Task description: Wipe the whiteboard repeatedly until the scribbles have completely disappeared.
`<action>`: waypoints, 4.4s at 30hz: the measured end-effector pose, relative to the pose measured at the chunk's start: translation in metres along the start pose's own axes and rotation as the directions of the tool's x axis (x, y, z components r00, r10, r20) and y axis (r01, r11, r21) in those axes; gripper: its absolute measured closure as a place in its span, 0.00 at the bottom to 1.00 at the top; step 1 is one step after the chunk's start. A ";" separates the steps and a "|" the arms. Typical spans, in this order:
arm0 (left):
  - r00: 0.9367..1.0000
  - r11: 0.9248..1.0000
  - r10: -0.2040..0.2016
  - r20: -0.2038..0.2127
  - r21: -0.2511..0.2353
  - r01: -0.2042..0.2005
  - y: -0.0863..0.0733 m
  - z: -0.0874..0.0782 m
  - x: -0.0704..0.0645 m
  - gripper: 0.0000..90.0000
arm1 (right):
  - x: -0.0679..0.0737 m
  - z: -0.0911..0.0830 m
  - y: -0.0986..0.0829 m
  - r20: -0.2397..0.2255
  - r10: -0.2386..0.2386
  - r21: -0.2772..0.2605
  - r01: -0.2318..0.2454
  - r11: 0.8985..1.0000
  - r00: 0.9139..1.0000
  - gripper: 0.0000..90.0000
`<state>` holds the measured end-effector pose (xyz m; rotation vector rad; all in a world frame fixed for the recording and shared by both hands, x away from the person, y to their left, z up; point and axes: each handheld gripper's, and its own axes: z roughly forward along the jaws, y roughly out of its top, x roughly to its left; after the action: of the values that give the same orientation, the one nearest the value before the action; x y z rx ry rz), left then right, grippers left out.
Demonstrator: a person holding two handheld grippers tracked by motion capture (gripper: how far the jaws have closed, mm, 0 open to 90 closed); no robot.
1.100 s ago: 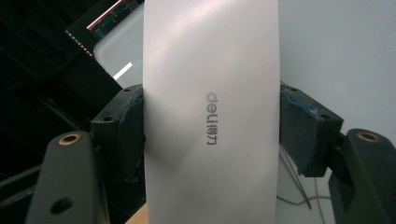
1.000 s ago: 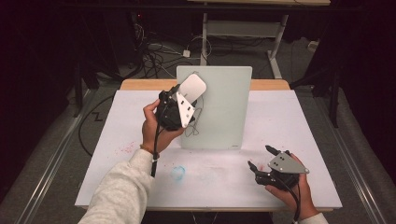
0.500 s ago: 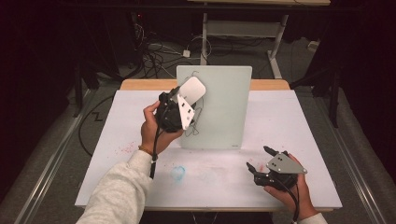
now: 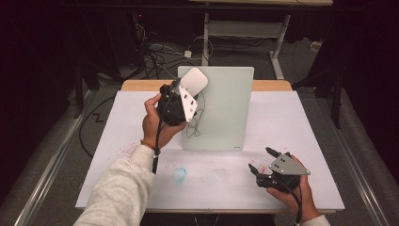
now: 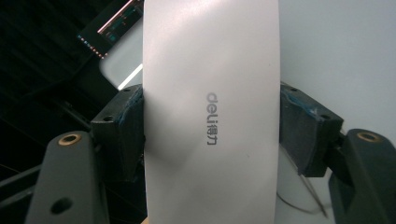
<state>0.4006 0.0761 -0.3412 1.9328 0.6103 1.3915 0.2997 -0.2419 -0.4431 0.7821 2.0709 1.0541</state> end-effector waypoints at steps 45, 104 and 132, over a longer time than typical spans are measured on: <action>0.996 0.995 0.083 0.028 0.047 -0.084 -0.025 -0.001 -0.041 0.32 | 0.005 0.001 0.001 -0.020 -0.028 0.014 0.028 1.000 0.999 0.25; 0.974 0.963 0.225 0.027 0.149 -0.226 -0.076 -0.011 -0.086 0.32 | 0.009 0.003 0.001 -0.040 -0.044 0.032 0.045 0.998 0.998 0.25; 0.838 0.809 0.533 0.115 0.221 -0.545 -0.124 -0.022 -0.097 0.32 | 0.010 0.003 0.000 -0.041 -0.046 0.036 0.048 0.998 0.998 0.25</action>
<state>0.3501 0.0957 -0.4906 2.4646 0.2098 1.6600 0.2963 -0.2332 -0.4469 0.7321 2.1374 1.0160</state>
